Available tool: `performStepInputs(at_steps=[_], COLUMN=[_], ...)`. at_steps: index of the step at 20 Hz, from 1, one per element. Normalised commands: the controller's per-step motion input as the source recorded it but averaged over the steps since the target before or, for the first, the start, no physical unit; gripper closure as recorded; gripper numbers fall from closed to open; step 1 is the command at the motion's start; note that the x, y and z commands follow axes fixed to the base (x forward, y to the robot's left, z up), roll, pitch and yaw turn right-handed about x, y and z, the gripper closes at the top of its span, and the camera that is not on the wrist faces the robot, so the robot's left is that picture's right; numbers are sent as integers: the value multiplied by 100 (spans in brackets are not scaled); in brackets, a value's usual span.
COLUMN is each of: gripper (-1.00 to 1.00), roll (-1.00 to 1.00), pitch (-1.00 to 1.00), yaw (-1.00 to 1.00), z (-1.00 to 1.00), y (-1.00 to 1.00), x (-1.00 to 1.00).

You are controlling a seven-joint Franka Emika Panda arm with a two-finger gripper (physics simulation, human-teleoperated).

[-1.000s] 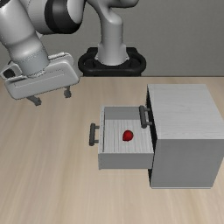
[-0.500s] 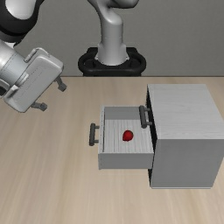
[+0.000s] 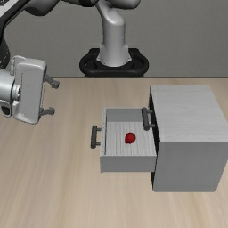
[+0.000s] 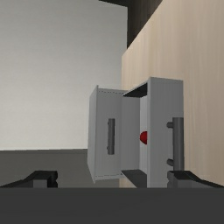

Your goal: Close the middle layer of the cabinet

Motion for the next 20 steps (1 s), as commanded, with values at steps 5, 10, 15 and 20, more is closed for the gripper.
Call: performStepInputs(at_steps=[5, 10, 15, 20], gripper=[-100, -100, -100, -100], roll=[40, 0, 0, 0], pitch=[0, 45, 45, 45], yaw=[0, 0, 0, 0], z=[0, 0, 0, 0], y=[0, 0, 0, 0], x=[0, 0, 0, 0])
